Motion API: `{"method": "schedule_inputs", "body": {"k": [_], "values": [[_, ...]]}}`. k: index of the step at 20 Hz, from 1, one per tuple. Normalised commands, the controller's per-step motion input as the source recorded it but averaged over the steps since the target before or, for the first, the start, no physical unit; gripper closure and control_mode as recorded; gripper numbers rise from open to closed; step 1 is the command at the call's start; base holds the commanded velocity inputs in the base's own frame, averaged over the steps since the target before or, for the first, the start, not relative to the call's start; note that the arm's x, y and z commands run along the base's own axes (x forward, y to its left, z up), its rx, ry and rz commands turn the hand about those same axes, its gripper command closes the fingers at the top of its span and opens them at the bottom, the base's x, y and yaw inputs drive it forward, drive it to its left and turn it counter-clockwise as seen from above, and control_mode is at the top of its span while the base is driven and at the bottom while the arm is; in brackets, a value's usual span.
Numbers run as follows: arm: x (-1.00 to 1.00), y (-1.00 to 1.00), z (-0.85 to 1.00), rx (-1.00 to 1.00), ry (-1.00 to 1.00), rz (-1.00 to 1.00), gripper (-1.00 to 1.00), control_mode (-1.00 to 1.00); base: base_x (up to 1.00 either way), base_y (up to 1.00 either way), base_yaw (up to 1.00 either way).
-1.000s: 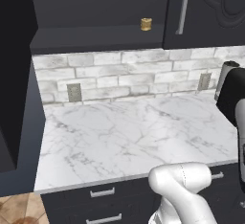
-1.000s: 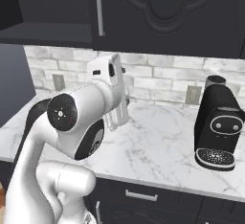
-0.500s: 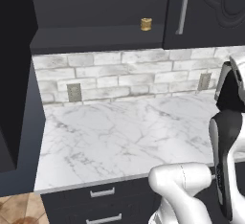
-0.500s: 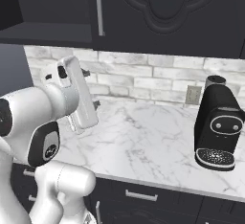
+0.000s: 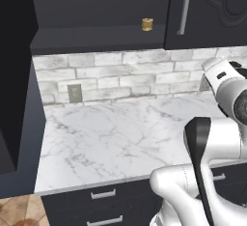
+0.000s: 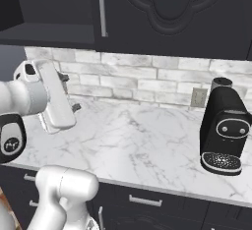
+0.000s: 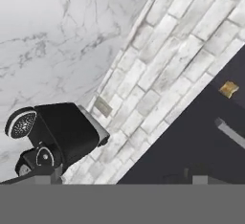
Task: Pick the candle and candle from the dining table and place them in the open cabinet. Close the cabinet after placing the objects.
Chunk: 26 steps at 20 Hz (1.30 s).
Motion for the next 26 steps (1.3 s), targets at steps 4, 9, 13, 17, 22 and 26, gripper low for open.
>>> {"method": "schedule_inputs", "body": {"k": [4,9,13,17,22,26], "values": [[0.00,0.53,-0.39,-0.20,0.02,-0.03,-1.00,-1.00,0.00,0.00,0.00],[0.00,0.56,-0.32,-0.20,0.00,-0.05,-1.00,-1.00,0.00,0.00,0.00],[0.00,0.62,-0.20,-0.21,-0.02,-0.08,-1.00,-1.00,0.00,0.00,0.00],[0.00,0.64,-0.11,-0.24,-0.02,-0.10,-1.00,-1.00,0.00,0.00,0.00],[0.00,0.42,-0.07,-0.23,0.03,-0.08,-1.00,-1.00,0.00,0.00,0.00],[0.00,0.52,-0.05,-0.26,0.08,-0.14,-1.00,-1.00,0.00,0.00,0.00]]}}
